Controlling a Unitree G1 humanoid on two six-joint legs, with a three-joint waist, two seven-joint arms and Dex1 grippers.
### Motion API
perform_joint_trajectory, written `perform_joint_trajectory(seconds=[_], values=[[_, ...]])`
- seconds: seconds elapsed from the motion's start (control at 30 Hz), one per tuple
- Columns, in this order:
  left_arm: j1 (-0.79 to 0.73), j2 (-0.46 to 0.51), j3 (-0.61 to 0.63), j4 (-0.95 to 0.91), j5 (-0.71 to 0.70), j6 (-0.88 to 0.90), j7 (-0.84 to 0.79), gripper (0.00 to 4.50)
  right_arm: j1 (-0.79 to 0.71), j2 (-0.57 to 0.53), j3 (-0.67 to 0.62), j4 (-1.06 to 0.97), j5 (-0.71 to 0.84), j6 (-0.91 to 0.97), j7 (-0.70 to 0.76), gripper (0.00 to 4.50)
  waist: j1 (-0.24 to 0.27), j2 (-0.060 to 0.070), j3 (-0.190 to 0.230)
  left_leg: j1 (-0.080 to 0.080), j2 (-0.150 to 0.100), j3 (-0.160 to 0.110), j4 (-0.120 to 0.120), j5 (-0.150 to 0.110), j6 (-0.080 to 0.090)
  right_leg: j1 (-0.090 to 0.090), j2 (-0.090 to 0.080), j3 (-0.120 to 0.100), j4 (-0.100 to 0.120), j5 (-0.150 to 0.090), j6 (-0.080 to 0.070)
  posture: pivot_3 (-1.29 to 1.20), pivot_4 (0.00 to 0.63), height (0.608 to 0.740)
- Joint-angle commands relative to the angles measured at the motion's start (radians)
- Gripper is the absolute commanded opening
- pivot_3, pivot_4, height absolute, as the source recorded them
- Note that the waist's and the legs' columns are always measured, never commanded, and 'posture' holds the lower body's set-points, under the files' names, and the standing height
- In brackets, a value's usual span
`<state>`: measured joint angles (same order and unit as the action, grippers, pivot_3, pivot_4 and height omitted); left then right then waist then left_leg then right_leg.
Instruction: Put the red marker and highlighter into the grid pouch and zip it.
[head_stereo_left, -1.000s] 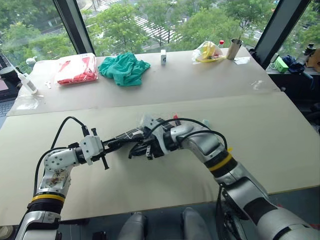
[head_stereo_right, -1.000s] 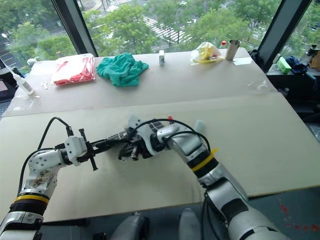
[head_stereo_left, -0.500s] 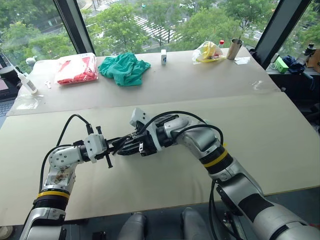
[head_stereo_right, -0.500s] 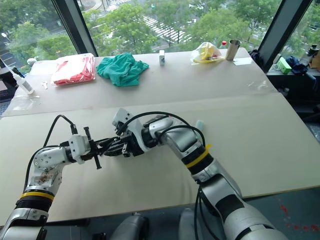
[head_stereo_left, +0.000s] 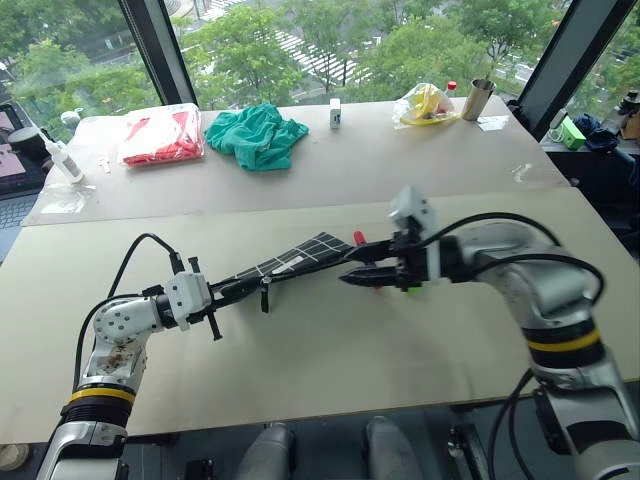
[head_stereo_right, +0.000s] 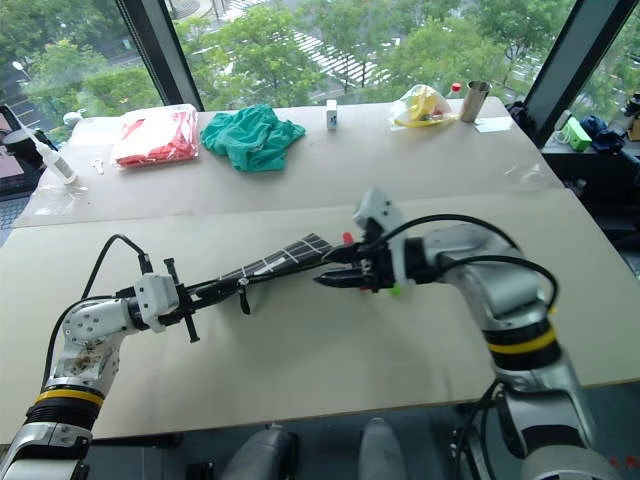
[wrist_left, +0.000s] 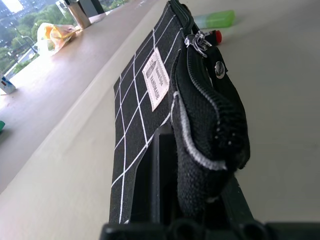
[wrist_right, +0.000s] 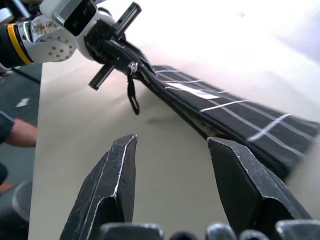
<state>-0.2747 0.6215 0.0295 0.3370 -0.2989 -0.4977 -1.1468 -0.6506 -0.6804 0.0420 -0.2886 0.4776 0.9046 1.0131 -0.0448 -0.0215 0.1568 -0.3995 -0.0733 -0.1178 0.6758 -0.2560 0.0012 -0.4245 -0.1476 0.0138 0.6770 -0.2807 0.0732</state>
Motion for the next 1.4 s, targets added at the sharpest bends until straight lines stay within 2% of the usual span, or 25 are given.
perform_joint_trajectory(seconds=[0.03,0.13,0.4,0.77,1.03,1.27,1.4], values=[[0.003,0.012,0.023,-0.03,-0.007,-0.013,0.011,0.0,-0.031,-0.015,-0.097,0.07,-0.089,0.068,-0.219,2.52,0.001,0.0,0.0,0.0,0.0,0.001,0.0,0.0,0.0,0.0,0.0,0.0,0.0,0.0,0.0,0.0,0.15,0.74],[-0.004,0.008,0.025,-0.023,-0.004,-0.017,0.016,0.0,-0.049,0.012,-0.103,0.147,-0.171,0.165,-0.4,2.52,0.003,0.0,0.0,0.001,0.0,0.002,0.001,0.0,0.0,0.0,0.0,0.001,0.001,0.0,0.0,0.0,0.15,0.74],[-0.024,-0.01,0.014,-0.001,0.005,-0.03,0.03,0.0,0.017,0.123,-0.091,0.049,-0.229,0.311,-0.61,2.52,0.002,0.0,0.0,-0.001,0.001,0.004,0.001,0.001,-0.002,-0.001,-0.001,0.003,0.002,0.0,0.0,0.0,0.15,0.74],[-0.023,-0.022,0.011,0.002,0.013,-0.039,0.038,0.0,0.071,0.159,-0.039,-0.011,-0.239,0.391,-0.681,2.52,0.002,0.0,0.0,0.0,0.0,0.004,0.001,0.001,-0.001,-0.001,-0.001,0.003,0.001,0.0,0.0,0.0,0.15,0.74],[-0.019,-0.024,0.016,-0.001,0.017,-0.039,0.049,0.0,0.103,0.236,-0.05,0.053,-0.259,0.411,-0.75,2.52,0.003,0.0,0.0,0.0,0.0,0.004,0.001,0.001,-0.001,0.0,-0.001,0.003,0.001,0.0,0.0,0.0,0.15,0.74],[-0.008,-0.026,0.016,-0.014,0.017,-0.039,0.063,0.0,0.15,0.238,0.055,0.087,-0.319,0.351,-0.786,2.52,0.003,-0.003,-0.002,0.003,0.0,0.004,0.001,-0.001,0.001,0.003,-0.001,0.002,0.001,0.0,0.0,0.0,0.15,0.74],[0.005,-0.02,0.021,-0.025,0.016,-0.039,0.072,0.0,0.175,0.237,0.11,0.106,-0.346,0.296,-0.786,2.52,0.004,-0.009,-0.009,0.006,0.0,0.004,0.0,-0.001,0.002,0.005,0.0,0.002,0.001,0.0,0.0,0.0,0.15,0.74]])
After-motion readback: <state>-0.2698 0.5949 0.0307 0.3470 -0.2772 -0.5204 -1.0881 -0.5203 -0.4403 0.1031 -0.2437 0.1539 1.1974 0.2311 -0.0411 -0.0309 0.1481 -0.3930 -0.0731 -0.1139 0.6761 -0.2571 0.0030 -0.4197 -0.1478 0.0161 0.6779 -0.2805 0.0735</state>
